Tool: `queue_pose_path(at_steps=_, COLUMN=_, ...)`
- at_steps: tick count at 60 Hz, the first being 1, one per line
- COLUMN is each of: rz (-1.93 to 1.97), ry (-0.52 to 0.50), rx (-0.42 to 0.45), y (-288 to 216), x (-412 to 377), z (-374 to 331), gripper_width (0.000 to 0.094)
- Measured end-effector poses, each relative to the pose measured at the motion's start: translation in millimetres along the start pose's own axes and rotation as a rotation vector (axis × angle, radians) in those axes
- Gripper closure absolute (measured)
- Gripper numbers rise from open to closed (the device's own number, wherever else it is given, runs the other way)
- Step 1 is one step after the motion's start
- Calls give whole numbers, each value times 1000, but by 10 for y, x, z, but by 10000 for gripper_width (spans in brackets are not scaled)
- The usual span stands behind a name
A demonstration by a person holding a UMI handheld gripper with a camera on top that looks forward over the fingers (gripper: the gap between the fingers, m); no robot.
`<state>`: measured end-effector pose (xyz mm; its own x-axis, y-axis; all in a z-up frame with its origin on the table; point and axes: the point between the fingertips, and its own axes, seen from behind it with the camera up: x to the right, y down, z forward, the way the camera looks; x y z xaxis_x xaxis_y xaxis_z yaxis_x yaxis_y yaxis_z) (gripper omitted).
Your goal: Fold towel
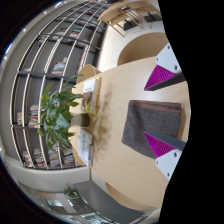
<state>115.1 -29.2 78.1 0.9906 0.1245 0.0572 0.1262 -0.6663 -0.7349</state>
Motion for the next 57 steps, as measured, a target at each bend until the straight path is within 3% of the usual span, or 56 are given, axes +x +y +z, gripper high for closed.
queue_pose_path(at_steps=11, rz=33, ry=-43, rx=171, y=-655, x=-188, z=-734, gripper_width=96)
queue_pose_path(at_steps=20, rz=15, ry=-66, rx=241, y=-765, x=-400, z=-1310, gripper_width=100)
queue_pose_path(at_steps=57, rz=-2, ry=-54, rx=262, y=-63, x=-962, z=-2441, gripper_width=98)
